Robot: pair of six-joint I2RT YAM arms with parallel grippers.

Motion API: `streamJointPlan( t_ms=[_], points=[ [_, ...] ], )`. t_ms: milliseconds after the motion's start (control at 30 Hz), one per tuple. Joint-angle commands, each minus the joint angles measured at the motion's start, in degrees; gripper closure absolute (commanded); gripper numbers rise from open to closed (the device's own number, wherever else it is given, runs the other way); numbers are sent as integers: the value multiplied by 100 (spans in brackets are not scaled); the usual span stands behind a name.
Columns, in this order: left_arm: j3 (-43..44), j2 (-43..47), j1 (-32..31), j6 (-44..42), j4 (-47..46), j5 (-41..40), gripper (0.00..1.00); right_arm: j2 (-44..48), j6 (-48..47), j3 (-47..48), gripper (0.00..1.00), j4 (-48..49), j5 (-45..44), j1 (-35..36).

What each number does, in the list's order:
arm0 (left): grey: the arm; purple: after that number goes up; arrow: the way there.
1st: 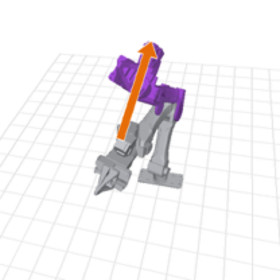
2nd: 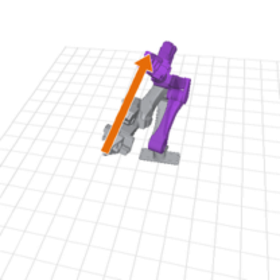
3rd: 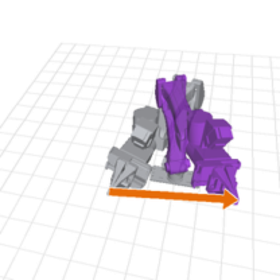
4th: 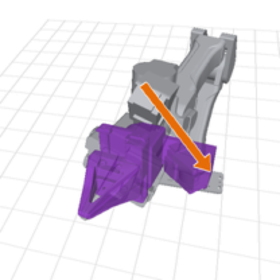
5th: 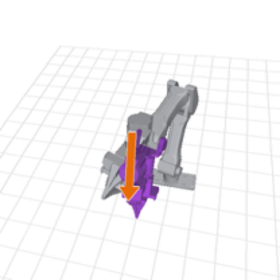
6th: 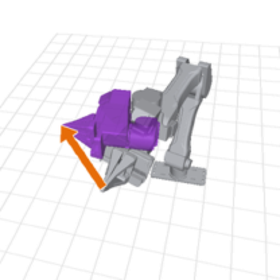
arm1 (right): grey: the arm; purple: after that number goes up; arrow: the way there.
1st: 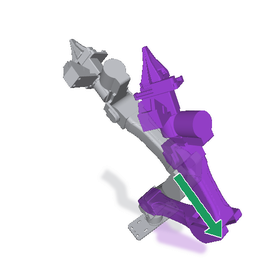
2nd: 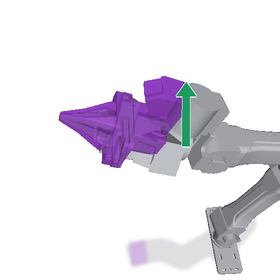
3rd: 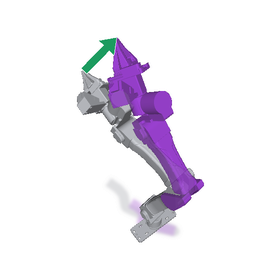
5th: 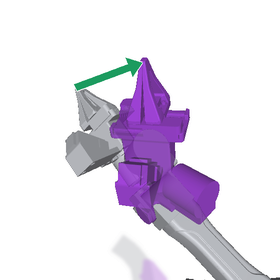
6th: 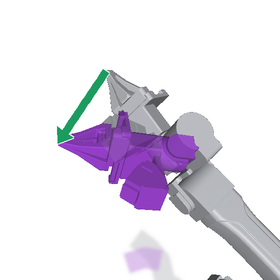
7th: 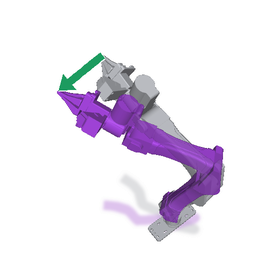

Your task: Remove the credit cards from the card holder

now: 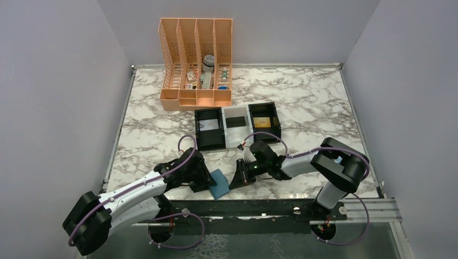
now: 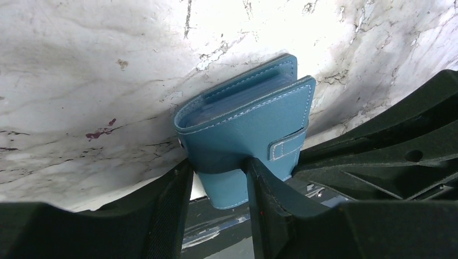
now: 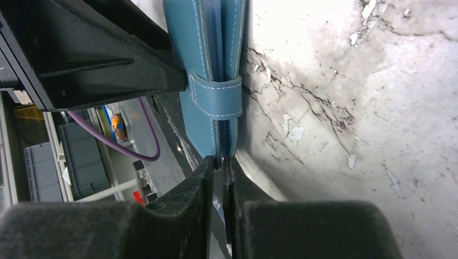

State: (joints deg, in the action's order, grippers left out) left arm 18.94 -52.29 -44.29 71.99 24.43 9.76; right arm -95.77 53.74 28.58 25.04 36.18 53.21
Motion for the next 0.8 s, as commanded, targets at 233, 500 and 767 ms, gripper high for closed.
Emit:
streamJointPlan(
  t_ms=[233,500,767],
  points=[
    [-226,179,-71,181,-320,-149,57,393,-142,254,71,-335,-443,49],
    [-279,171,-79,202,-385,-132,57,451,-356,443,66,-831,-659,60],
    [-286,163,-79,228,-435,-133,57,182,-259,500,66,-741,-424,110]
  ],
)
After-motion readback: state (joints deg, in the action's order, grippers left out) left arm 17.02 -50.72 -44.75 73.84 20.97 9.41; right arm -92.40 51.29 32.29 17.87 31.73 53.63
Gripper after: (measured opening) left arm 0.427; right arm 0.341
